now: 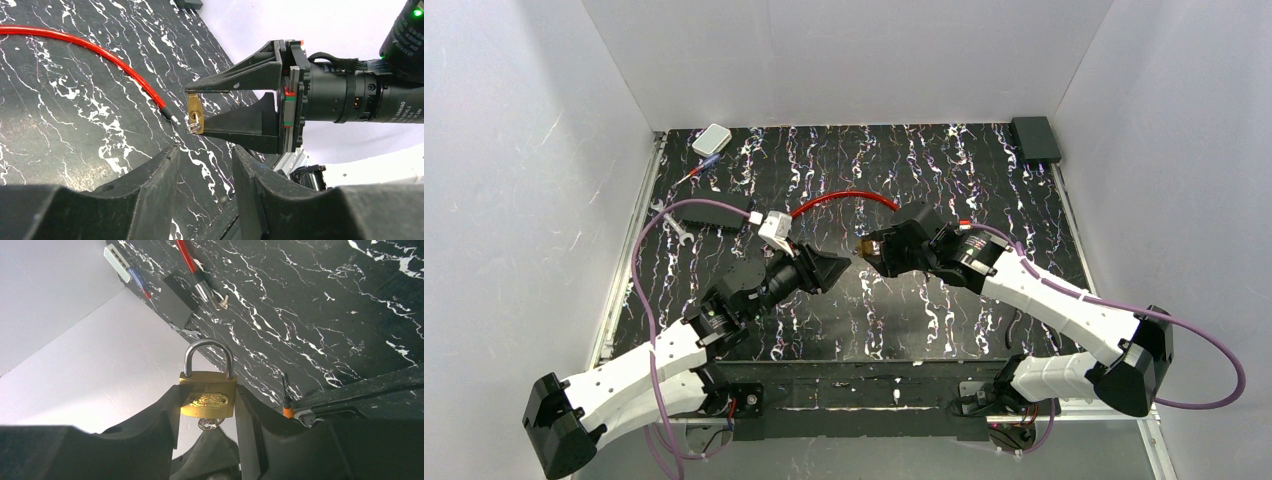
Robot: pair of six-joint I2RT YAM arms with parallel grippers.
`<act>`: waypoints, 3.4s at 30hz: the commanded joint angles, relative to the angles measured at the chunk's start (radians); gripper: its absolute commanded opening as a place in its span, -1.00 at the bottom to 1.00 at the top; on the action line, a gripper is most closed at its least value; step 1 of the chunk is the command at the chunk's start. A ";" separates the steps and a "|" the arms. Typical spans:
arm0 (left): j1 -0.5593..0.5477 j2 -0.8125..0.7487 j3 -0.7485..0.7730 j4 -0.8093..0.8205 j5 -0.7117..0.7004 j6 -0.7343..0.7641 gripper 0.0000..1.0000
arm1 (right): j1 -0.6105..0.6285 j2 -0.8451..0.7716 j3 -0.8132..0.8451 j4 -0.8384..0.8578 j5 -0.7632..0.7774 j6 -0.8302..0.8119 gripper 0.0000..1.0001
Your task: Unlock with the key
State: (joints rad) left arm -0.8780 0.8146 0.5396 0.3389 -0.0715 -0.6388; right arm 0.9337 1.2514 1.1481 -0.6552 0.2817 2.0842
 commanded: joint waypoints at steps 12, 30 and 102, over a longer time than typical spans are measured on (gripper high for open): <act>0.015 0.095 0.089 0.012 0.070 0.075 -0.36 | 0.002 -0.018 0.024 -0.036 0.060 0.116 -0.97; 0.017 0.180 0.122 0.031 0.055 0.099 -0.58 | 0.002 -0.022 0.013 -0.018 0.051 0.091 -0.97; 0.027 0.233 0.239 -0.060 0.161 0.274 -0.47 | 0.005 -0.054 -0.018 0.012 0.071 0.010 -0.97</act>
State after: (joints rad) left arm -0.8536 1.0473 0.7364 0.2474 0.0887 -0.3813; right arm 0.9375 1.2057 1.1324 -0.6781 0.3374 2.0842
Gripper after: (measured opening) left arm 0.272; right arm 0.478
